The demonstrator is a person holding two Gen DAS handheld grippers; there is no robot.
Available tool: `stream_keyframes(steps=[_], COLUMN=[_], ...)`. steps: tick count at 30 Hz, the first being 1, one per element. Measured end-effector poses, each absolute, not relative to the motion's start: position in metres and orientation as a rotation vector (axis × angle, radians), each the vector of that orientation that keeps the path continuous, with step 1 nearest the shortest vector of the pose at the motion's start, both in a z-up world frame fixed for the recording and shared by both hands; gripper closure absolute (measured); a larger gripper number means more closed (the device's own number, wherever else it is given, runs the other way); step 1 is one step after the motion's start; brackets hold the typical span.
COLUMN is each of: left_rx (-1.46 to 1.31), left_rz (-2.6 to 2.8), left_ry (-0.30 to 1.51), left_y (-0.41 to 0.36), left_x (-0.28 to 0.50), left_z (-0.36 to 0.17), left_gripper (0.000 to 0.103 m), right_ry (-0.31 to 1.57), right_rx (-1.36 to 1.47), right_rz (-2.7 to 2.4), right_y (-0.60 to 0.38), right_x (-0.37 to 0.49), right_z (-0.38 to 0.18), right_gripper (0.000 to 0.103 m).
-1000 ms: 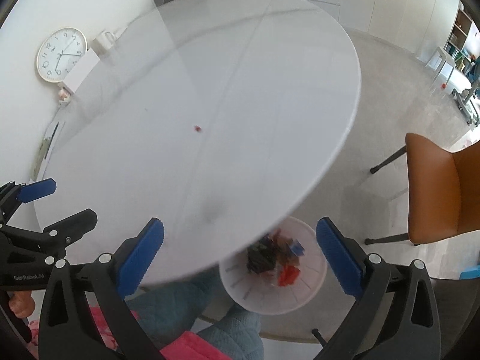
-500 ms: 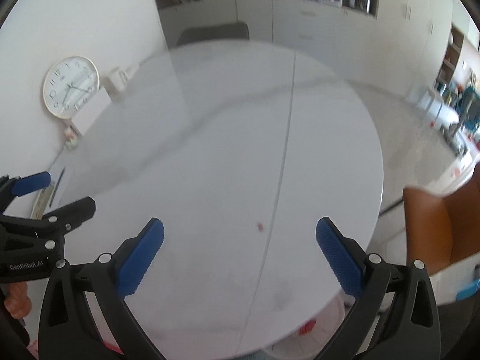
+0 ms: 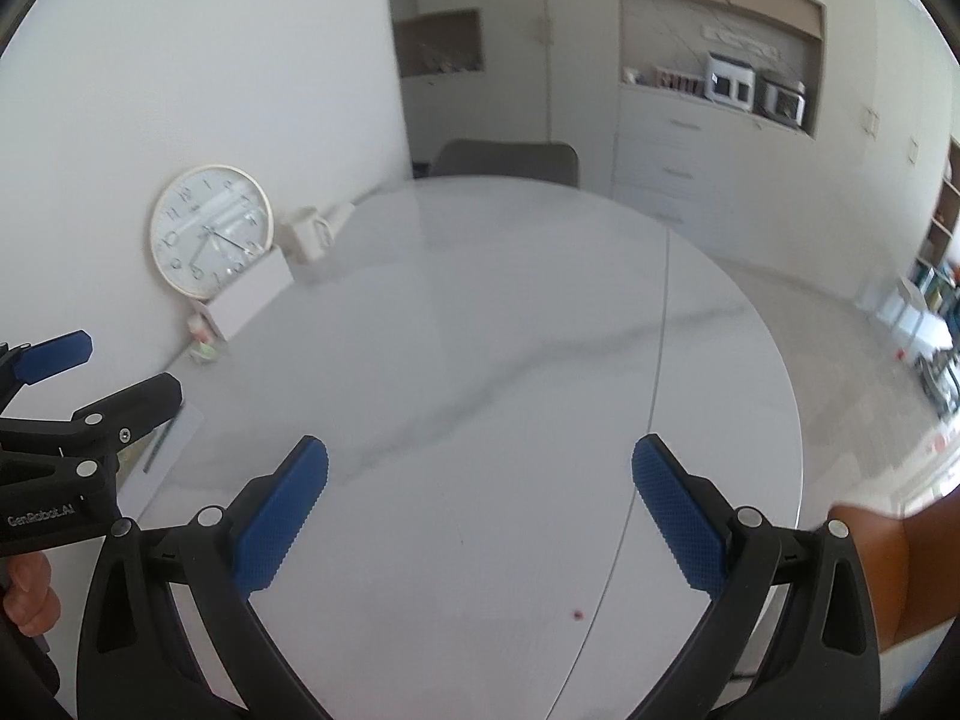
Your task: Collect trash
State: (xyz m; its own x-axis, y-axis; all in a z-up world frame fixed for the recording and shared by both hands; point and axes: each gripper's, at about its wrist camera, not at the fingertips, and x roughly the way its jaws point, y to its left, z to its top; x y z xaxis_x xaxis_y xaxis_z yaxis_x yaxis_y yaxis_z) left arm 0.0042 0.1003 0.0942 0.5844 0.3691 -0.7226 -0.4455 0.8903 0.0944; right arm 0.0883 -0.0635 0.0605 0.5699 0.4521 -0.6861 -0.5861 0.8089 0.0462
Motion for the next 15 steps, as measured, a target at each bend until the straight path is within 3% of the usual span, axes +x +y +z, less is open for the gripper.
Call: stream_keyframes(steps=[15], left_rx=[-0.136], left_rz=[0.512], left_ry=[0.777], left_y=[0.074], left_x=[0.008], left_z=[0.109], left_gripper=[0.008], right_ry=[0.694], right_rx=[-0.189], right_rz=[0.643], right_y=[-0.086], right_x=[0.096], right_z=[0.085], right_gripper=[0.002])
